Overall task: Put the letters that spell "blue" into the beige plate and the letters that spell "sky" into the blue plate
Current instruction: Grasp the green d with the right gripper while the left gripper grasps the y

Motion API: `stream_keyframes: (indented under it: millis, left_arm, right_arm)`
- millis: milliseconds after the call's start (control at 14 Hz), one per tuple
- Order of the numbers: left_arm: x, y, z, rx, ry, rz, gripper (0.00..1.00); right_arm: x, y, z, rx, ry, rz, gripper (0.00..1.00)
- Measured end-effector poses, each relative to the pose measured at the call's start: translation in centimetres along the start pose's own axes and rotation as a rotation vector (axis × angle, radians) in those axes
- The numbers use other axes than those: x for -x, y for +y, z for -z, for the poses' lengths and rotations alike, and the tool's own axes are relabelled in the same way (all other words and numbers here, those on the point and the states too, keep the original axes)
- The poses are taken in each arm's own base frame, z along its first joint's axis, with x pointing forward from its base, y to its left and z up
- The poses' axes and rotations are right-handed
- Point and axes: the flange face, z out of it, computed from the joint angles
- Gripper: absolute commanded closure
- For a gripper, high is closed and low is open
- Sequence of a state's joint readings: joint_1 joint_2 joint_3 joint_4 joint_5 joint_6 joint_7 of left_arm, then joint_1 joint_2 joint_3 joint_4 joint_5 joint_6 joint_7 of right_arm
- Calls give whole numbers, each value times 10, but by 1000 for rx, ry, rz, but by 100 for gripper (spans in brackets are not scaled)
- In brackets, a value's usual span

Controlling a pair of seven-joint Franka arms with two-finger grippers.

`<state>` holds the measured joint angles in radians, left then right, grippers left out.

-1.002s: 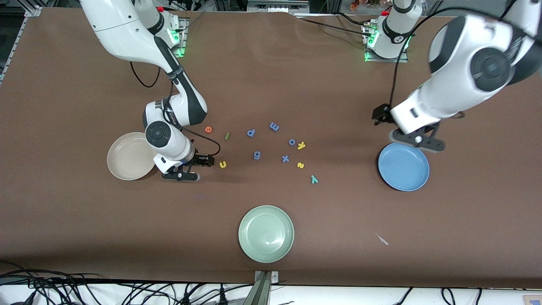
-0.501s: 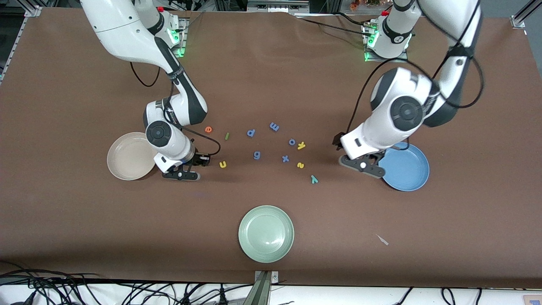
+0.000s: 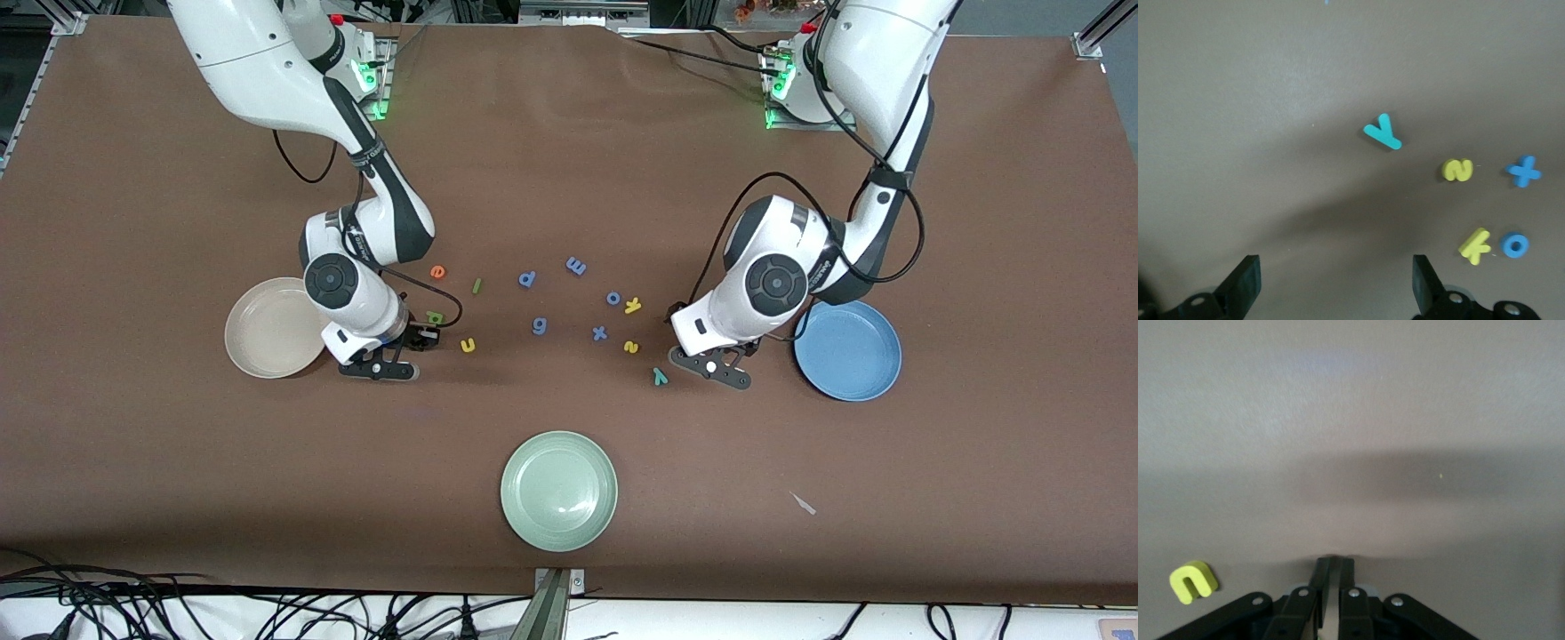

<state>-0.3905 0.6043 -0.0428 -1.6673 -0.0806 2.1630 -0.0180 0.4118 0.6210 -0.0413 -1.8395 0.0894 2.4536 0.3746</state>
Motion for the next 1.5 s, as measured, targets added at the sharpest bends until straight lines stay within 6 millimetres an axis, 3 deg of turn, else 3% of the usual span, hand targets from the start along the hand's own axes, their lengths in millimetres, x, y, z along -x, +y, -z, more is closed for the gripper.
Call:
stream_keyframes:
  millis: [358,429,501,573,716,931,1002,1503]
  left_arm:
    - [-19,6,-27,71,68,61,0]
    - [-24,7,-34,75,96,71,0]
    - [-28,10,-41,80,117,80,0]
    - [-33,13,-47,87,129,89,0]
    - [-43,19,-51,84,148,90,0]
    - [-54,24,-55,69,169,85,3]
    - [-56,25,-59,67,174,84,11]
    - [-54,31,-76,55,164,75,19]
  right_arm:
    - [-21,48,44,40,-36,43,83]
    - [-21,49,46,40,-37,42,62]
    - [-20,48,46,40,-38,44,21]
    - [-19,47,45,40,-42,43,1]
    - [-16,40,42,37,-47,22,1]
    - [-5,14,40,27,-52,-22,1]
    - [-1,5,38,27,-54,-30,1]
    - [30,-27,14,23,-30,-61,1]
